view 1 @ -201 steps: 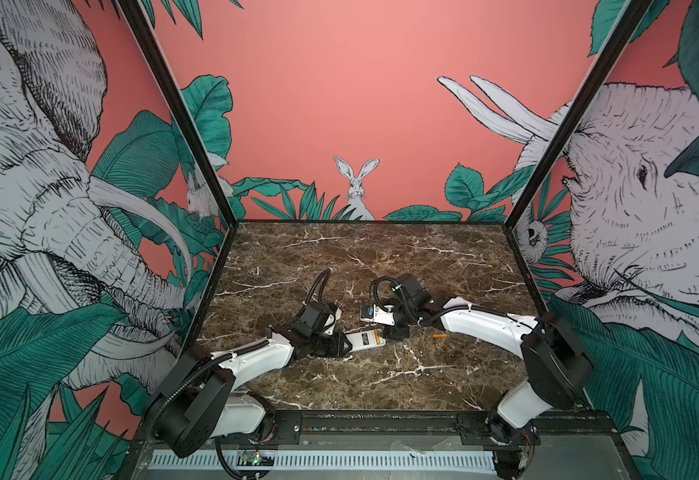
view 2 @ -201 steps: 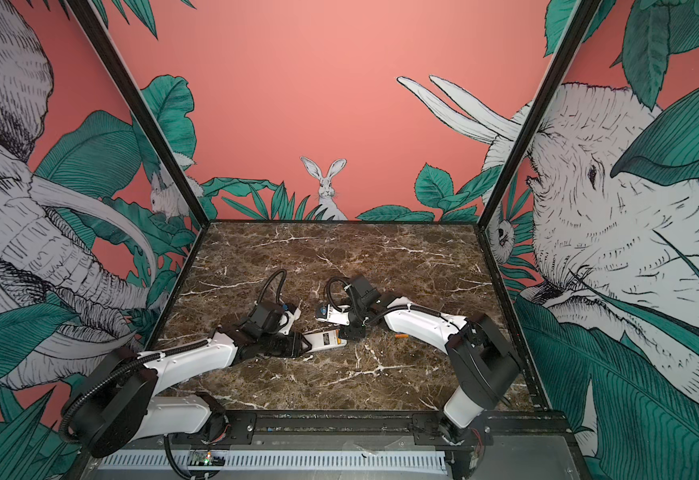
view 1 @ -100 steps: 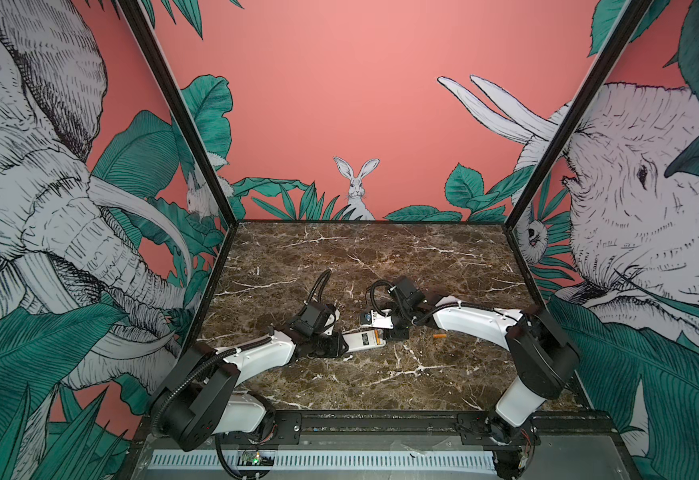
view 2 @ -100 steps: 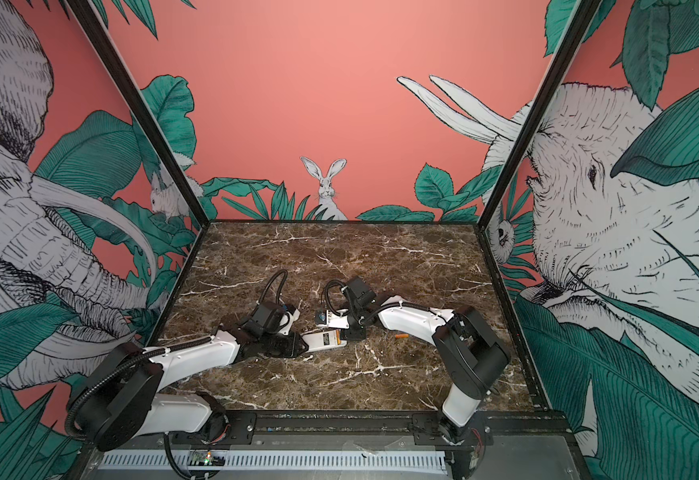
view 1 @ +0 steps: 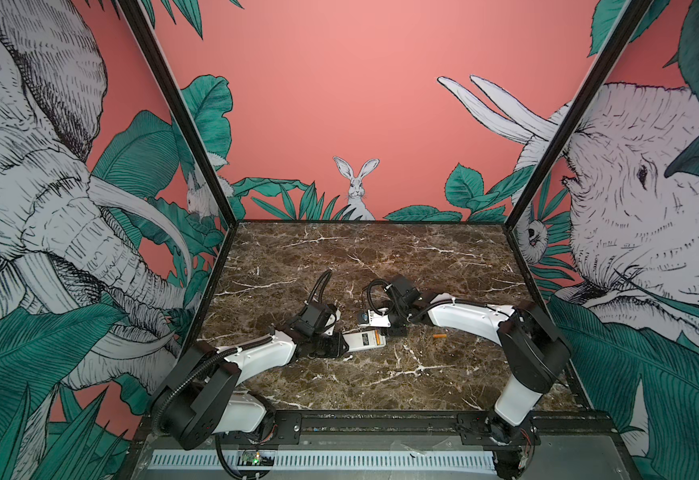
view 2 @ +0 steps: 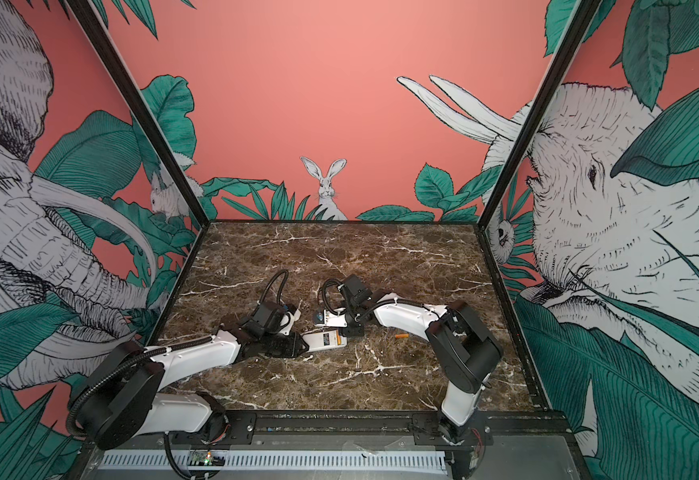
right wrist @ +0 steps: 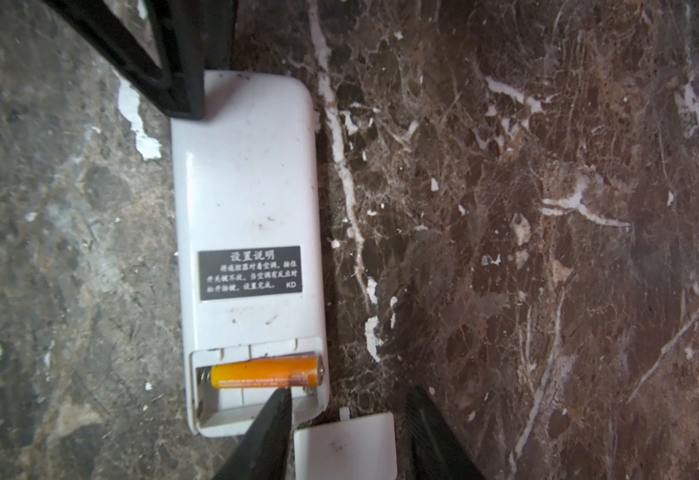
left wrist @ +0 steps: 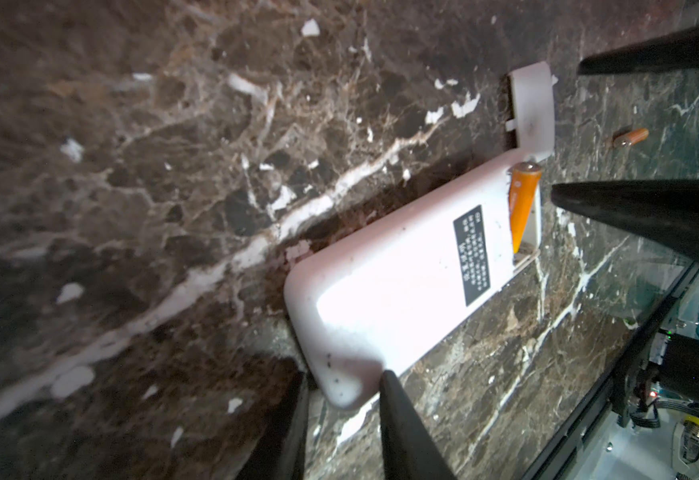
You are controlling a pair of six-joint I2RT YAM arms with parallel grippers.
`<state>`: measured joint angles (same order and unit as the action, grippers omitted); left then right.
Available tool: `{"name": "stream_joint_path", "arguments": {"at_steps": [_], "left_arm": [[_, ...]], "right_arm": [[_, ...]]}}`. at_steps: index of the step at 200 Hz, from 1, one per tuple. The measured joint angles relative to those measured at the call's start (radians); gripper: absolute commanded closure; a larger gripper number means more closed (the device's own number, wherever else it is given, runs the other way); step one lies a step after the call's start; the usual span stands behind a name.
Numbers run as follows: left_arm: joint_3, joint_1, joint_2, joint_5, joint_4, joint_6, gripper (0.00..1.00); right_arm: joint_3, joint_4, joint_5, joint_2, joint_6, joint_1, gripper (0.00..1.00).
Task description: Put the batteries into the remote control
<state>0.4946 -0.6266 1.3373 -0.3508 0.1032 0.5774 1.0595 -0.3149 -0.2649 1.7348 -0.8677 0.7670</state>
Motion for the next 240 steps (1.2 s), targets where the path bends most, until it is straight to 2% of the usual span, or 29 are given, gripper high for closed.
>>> {"name": "stream_joint_path", "arguments": {"at_steps": [106, 240], "left_arm": [[0.000, 0.001, 0.003, -0.004, -0.004, 0.003, 0.71], [0.000, 0.006, 0.008, -0.013, -0.009, 0.010, 0.71]], "right_arm": [[0.000, -0.031, 0.000, 0.023, -0.009, 0.019, 0.70], [0.017, -0.070, 0.023, 0.032, -0.016, 0.038, 0.78]]}}
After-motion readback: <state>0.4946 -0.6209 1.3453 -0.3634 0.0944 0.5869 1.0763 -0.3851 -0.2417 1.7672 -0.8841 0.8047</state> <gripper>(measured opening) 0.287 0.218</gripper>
